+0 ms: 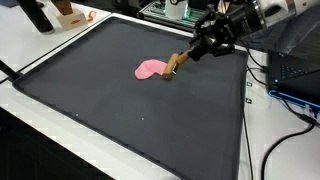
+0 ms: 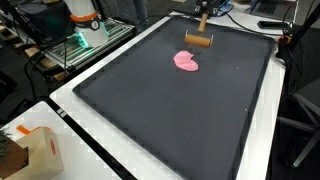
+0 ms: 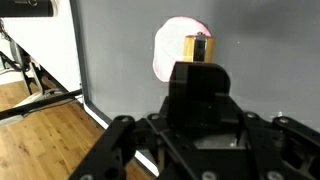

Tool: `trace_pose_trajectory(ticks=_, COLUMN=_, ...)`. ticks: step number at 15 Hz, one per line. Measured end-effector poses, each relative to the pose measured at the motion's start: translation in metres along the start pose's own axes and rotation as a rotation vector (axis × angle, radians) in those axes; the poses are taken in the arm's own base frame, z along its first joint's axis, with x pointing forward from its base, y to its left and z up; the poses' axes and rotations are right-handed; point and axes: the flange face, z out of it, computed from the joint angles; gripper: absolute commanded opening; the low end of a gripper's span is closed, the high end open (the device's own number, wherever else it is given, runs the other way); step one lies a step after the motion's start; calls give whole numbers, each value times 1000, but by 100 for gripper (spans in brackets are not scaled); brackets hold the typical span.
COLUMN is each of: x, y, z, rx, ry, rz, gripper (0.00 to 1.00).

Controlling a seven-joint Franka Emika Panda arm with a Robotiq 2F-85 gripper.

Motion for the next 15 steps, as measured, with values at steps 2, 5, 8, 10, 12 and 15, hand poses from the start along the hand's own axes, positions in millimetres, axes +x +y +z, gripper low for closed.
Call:
trace_pose_trajectory(ticks=2, x=1, y=1, z=-1, rx=-4, ry=-4, rz=4, gripper=25)
trace_pose_trajectory(ticks=5, x=3, y=2, z=-2, rx=-4, ry=-4, rz=8, gripper=25)
trace_pose_trajectory(ticks=8, x=6, y=4, z=-4, rx=0, ry=-1, rz=11, gripper=25)
trace_pose_trajectory(ticks=10, x=8, y=7, z=-7, rx=4, ry=2, rz=12, gripper=25)
trace_pose_trajectory(ticks=12, x=10, y=9, z=-8, rx=8, ry=4, rz=7, gripper=25)
trace_pose_trajectory(ticks=15, x=13, y=16, z=-10, rx=13, ry=3, rz=-10, gripper=25)
